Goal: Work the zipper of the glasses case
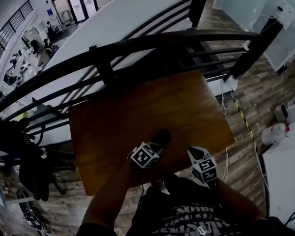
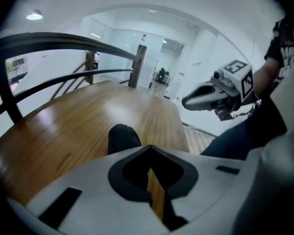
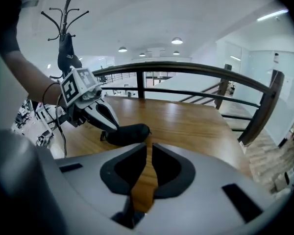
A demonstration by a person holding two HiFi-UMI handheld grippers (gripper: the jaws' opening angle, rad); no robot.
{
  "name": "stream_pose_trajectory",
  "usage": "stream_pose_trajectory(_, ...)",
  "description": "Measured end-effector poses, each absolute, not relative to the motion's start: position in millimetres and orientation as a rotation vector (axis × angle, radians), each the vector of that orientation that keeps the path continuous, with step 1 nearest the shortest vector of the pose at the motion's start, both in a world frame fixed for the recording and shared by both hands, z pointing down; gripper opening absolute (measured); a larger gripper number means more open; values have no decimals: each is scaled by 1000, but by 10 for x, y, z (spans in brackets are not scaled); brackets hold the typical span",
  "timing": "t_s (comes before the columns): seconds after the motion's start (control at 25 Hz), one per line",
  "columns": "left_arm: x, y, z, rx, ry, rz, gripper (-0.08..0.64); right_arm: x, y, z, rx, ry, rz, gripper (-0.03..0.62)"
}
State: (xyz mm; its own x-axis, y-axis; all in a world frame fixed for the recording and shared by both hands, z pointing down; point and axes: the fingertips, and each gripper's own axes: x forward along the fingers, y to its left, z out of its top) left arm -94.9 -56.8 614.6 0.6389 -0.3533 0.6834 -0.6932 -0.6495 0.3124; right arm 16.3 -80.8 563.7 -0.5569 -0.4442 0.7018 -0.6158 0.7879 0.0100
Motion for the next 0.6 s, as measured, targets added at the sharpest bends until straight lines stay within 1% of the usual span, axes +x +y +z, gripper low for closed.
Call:
stream_pose_trajectory(0.2, -1145, -356, 5557, 2262, -1284, 587, 5, 434, -696, 5278, 878, -2295, 346, 8)
stream_pose_trajectory(0.32, -1335, -124, 5060, 2125, -1592, 350, 5, 504, -684, 5109, 885, -2344, 369, 0)
stream_pose_trajectory(0.4, -1403, 1, 4870, 2024, -1757, 239, 5, 507, -745, 5058, 852, -2393, 338, -2)
stream_pose_trajectory(0.6, -1225, 165, 4429, 1870, -2072, 55, 5, 500, -892, 4837, 707, -2513, 220, -2)
